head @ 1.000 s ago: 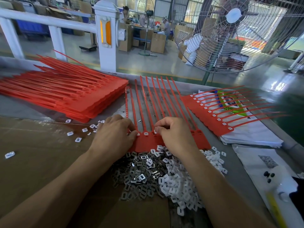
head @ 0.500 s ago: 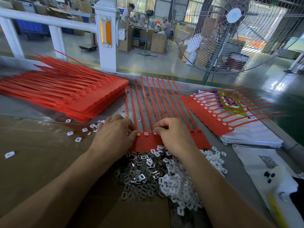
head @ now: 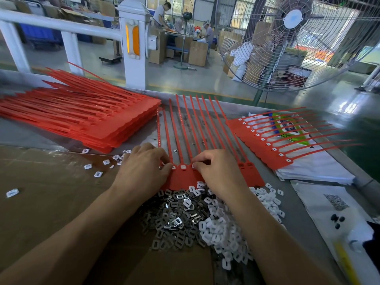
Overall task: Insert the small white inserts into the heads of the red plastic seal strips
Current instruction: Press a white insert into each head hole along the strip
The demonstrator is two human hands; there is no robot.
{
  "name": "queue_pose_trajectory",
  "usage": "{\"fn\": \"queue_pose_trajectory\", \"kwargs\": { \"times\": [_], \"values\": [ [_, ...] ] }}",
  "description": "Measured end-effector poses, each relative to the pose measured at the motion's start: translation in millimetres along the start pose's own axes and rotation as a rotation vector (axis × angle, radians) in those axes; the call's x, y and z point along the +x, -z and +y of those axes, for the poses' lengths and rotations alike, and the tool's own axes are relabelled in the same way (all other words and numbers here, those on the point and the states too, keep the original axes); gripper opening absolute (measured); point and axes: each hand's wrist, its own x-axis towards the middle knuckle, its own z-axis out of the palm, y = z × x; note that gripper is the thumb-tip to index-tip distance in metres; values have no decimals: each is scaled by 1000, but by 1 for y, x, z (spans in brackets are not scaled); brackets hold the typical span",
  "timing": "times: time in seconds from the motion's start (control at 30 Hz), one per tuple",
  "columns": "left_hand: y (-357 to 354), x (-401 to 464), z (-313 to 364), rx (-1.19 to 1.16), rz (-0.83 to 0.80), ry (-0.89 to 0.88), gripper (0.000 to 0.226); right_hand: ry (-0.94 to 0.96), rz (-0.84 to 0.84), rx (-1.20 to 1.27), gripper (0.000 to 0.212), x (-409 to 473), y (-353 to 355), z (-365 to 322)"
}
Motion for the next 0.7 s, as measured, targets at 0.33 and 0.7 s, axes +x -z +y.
{"fn": "queue_pose_trajectory", "kwargs": {
  "times": [0.33, 0.7],
  "values": [
    [0, 0, 0, -9, 0, 3, 20, 18, 59, -71, 8, -2, -3, -4],
    [-1, 0, -2, -13, 8, -2, 19, 176, -17, -411, 26, -17, 2, -12]
  ]
}}
